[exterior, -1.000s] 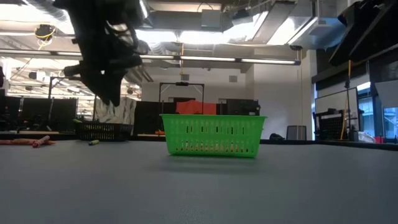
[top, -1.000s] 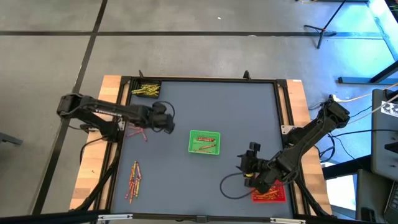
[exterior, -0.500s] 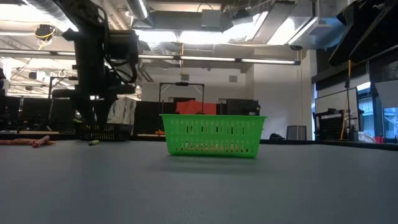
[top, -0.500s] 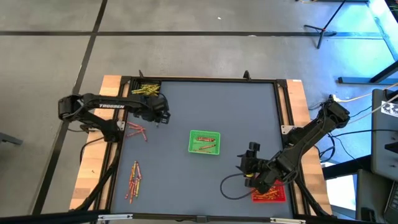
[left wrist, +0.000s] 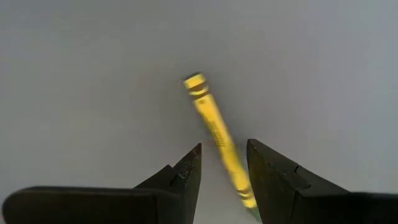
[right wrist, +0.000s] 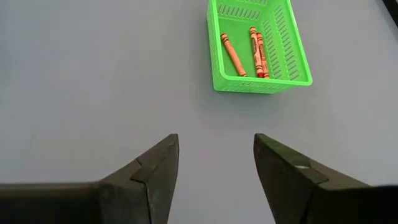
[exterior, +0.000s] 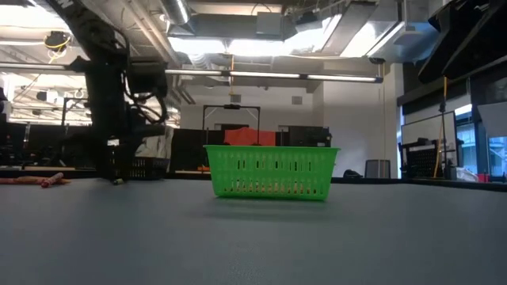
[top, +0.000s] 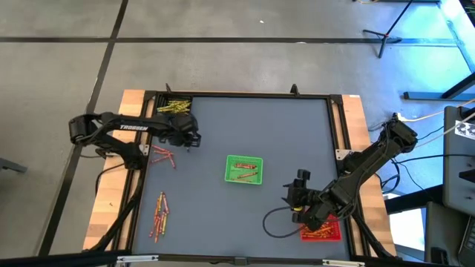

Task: Sort crayons
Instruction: Put the green crayon into the black bin

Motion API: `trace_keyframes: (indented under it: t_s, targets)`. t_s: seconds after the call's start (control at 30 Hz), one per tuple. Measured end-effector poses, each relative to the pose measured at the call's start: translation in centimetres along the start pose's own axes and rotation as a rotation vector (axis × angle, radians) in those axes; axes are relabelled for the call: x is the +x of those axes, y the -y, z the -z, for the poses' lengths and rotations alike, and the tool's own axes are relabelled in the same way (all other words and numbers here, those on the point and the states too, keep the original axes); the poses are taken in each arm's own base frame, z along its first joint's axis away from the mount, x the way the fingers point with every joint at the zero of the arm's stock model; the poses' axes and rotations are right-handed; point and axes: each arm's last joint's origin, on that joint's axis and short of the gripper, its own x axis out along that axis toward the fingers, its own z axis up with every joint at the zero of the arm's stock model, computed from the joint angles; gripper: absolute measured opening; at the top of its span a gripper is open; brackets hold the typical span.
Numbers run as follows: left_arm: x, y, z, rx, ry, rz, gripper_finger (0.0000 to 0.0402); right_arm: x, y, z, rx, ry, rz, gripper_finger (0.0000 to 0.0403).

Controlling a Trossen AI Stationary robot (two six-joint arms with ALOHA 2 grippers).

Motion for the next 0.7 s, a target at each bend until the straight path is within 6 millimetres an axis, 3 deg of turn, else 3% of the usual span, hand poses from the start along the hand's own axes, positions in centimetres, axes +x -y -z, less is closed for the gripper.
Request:
trace_keyframes:
  t_s: [0.23, 0.7]
  targets:
    - [0.63, -0.58, 0.29, -0.01, 0.008, 0.004, 0.0107, 0.01, -0.02, -0.02, 0.002, 0.002, -0.002, 0.0206]
    - [0.7, -0.55, 0.31, 0.078, 0.022, -0.003, 0.0028, 0.01, -0.1, 0.04, 0.003, -0.018, -0.027, 0.0206]
